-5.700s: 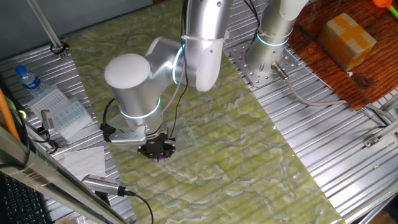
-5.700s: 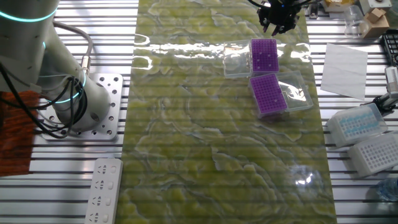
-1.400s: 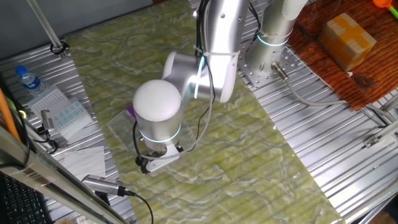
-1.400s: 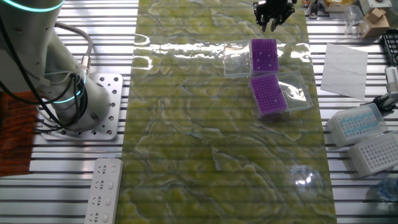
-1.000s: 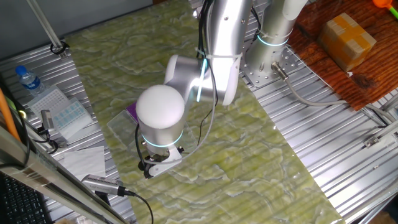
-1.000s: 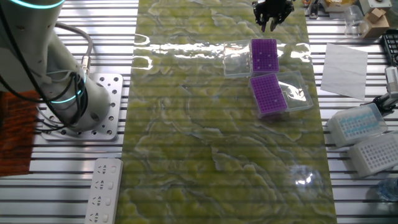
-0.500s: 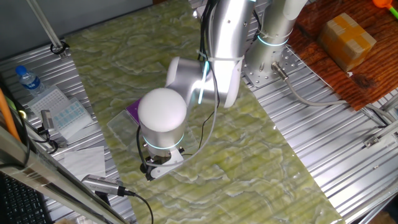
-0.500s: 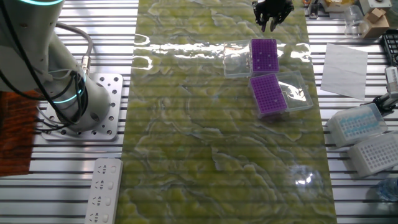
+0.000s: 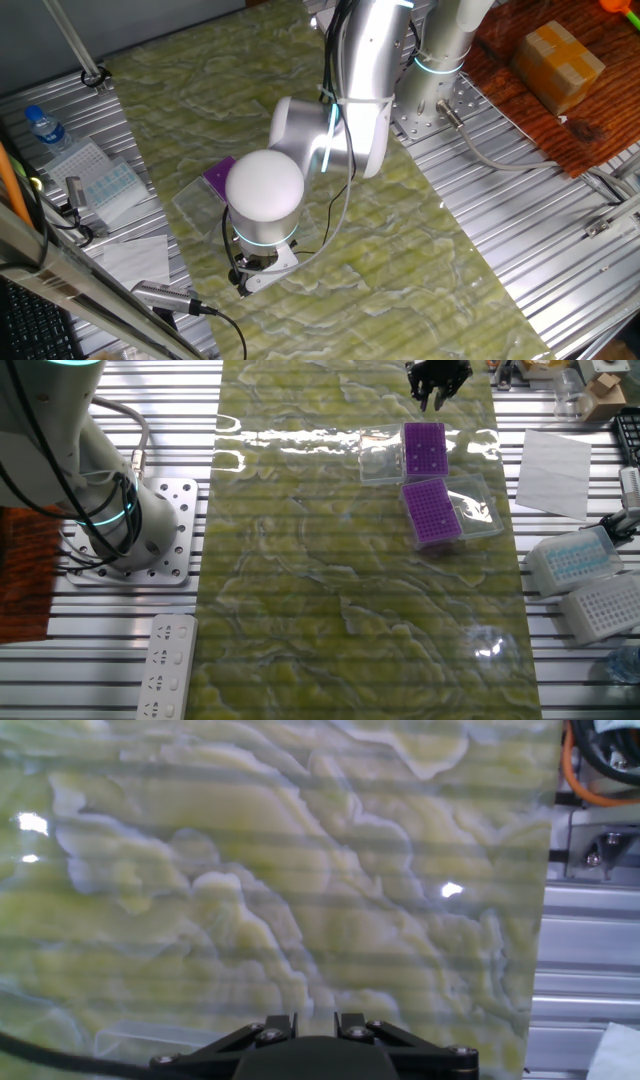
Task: Transfer all small pipette tips from one holder to another
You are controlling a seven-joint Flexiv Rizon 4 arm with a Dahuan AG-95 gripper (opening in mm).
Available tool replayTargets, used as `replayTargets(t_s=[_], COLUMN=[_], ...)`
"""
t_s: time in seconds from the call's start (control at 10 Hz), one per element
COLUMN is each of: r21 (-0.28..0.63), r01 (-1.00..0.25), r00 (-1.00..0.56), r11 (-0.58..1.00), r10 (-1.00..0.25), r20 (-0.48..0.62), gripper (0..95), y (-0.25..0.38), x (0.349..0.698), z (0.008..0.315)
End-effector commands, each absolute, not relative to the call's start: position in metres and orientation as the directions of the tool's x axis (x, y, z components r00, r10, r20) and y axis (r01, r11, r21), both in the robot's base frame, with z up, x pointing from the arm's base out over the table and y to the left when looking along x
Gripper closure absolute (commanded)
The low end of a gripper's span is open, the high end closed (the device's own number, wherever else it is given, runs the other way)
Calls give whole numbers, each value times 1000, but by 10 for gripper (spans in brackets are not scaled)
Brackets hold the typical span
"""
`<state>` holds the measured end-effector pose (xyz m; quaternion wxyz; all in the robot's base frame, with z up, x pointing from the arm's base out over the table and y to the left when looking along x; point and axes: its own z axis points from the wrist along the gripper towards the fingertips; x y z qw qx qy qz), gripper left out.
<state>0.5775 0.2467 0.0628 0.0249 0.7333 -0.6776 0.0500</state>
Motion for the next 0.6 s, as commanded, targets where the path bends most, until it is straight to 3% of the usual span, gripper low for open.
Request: replayTargets(t_s=[0.1,0.6], r21=[-37,-36], r01=[-996,-995], r00=[80,91], r11=[-85,-96], r10=[-991,-989], r20=[107,121], gripper=[760,760], y=[243,243], x=[575,574], z=[60,60])
